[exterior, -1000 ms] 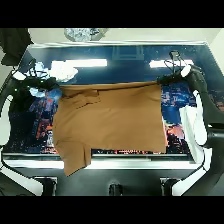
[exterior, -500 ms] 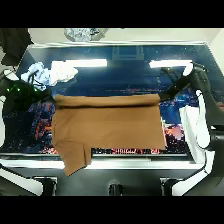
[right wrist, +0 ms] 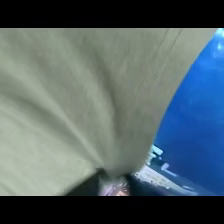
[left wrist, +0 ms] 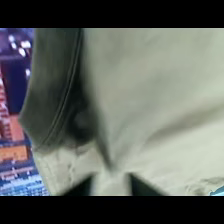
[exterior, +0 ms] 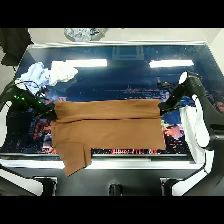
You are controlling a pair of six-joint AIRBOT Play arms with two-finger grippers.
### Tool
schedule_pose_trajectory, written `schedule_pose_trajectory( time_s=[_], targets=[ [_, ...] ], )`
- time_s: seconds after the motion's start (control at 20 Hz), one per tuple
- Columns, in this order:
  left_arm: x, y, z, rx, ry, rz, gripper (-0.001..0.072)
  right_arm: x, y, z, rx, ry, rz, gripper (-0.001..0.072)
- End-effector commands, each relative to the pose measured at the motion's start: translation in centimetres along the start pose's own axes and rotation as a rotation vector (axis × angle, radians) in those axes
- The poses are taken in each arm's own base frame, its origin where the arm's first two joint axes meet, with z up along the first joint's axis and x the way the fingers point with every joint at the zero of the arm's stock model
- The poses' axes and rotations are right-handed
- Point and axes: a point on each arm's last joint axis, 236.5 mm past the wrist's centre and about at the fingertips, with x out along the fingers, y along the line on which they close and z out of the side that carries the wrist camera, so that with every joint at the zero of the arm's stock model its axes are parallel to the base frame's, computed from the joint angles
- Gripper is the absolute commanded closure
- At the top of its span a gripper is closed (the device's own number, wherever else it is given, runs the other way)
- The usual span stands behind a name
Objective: Fold the shirts.
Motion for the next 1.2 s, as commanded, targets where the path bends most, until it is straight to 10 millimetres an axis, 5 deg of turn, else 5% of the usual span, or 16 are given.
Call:
schedule_pose_trajectory(
  time_s=[0.0, 0.2, 0.3, 0.55, 0.7, 1.05, 1.15],
  targets=[
    [-0.6, 0.5, -0.8, -0.023, 0.008, -0.002, 0.0309, -0.2, 0.7, -1.0, -0.039, 0.031, 0.023, 0.0265],
    [-4.0, 1.6, -3.0, -0.072, -0.037, -0.018, 0.0302, -3.1, 0.0, -4.4, 0.016, 0.048, 0.067, 0.0220],
    [-3.5, 2.0, -4.9, -0.101, -0.058, -0.025, 0.0301, -3.1, -0.2, -6.5, 0.068, 0.056, 0.081, 0.0221],
    [6.6, 2.3, -15.6, -0.133, 0.012, -0.048, 0.0299, 1.2, 2.0, -10.9, 0.081, 0.084, 0.086, 0.0221],
    [9.9, 2.2, -19.3, -0.109, 0.025, -0.056, 0.0214, 2.0, 2.8, -12.6, 0.059, 0.121, 0.100, 0.0221],
    [12.3, -0.9, -18.9, -0.138, -0.014, -0.169, 0.0258, 1.8, 3.0, -13.1, 0.058, 0.112, 0.084, 0.0221],
    [12.5, -0.8, -18.4, -0.153, -0.031, -0.155, 0.0479, 2.3, 3.2, -13.3, 0.070, 0.089, 0.073, 0.0221]
  ],
)
